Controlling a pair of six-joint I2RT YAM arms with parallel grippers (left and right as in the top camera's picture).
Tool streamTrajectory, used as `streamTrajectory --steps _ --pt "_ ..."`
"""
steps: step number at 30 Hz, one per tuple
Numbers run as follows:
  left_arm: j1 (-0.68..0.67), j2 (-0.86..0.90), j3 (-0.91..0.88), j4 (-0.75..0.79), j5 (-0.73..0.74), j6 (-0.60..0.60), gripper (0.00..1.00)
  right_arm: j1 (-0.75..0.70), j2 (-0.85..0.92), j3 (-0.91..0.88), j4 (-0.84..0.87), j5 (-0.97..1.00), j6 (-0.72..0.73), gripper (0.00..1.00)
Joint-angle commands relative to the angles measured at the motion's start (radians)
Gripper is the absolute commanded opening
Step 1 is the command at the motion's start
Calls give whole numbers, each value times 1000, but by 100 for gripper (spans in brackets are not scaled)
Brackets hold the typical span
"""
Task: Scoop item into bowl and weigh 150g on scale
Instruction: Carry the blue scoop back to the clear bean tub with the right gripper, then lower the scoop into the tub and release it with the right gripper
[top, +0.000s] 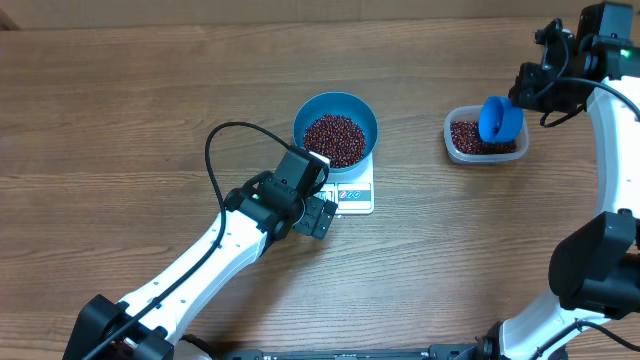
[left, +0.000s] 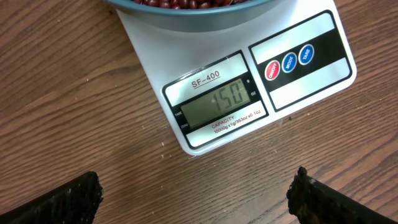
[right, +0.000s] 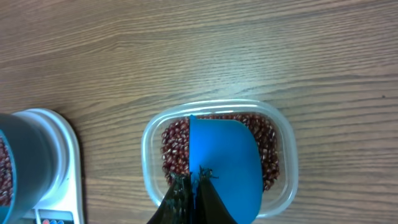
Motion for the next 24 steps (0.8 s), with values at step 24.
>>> streamTrajectory --steps 24 --pt "4 -1 -2 0 -8 19 100 -1 65 -30 6 -84 5 15"
